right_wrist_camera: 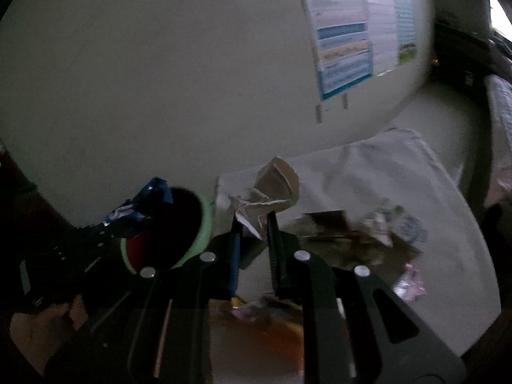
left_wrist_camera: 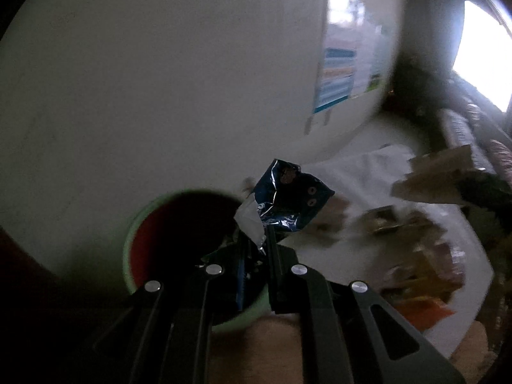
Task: Collect trash
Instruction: 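Carry both held items over the green bin and open both tools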
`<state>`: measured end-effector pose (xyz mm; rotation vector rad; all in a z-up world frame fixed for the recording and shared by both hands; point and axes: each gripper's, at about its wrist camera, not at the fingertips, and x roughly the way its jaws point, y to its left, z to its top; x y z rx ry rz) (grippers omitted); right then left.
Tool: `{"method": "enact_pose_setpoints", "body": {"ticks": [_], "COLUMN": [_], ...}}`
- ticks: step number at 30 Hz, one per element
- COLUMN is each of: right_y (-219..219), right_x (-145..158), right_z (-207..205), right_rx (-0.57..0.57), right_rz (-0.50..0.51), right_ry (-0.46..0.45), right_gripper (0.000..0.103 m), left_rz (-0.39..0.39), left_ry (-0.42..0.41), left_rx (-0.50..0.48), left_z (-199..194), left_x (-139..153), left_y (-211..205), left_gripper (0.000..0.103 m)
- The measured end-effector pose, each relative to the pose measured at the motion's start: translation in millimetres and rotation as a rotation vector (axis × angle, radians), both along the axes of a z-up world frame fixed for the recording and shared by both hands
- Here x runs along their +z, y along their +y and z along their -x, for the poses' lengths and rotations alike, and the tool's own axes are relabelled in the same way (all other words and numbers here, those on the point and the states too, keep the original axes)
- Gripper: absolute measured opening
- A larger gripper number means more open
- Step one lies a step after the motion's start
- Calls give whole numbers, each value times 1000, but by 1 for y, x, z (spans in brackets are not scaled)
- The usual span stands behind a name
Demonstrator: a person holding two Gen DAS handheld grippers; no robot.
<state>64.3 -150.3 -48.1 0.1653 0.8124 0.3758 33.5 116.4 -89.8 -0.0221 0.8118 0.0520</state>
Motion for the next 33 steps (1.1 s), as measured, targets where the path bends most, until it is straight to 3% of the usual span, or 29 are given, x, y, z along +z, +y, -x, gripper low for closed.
{"method": "enact_pose_setpoints", "body": {"ticks": [9, 15, 20, 26, 29, 31, 33], "right_y": [107, 176, 201, 214, 217, 220, 222], "right_x": [-25, -66, -92, -101, -103, -103, -103], "right_z": [-35, -52, -59, -62, -62, -63, -62], "right_rx": [206, 332, 381, 399, 402, 401, 404], "right_rz": [31, 109, 141, 152, 147, 145, 138], "right_ry": [71, 163, 225, 249, 258, 258, 255], "right_gripper": [16, 16, 16, 17, 24, 42, 42], "left_rz": [25, 42, 61, 77, 82, 84, 85], "left_ry": [114, 119, 133, 141, 145, 149, 155], "left_rx": [163, 205, 213, 213, 216, 218, 217], "left_z": [-1, 3, 4, 4, -1, -4, -6], "left_x": [-43, -51, -59, -67, -69, -71, -74], "left_y": [81, 105, 111, 115, 115, 115, 116], "left_gripper": [8, 8, 8, 8, 8, 8, 8]}}
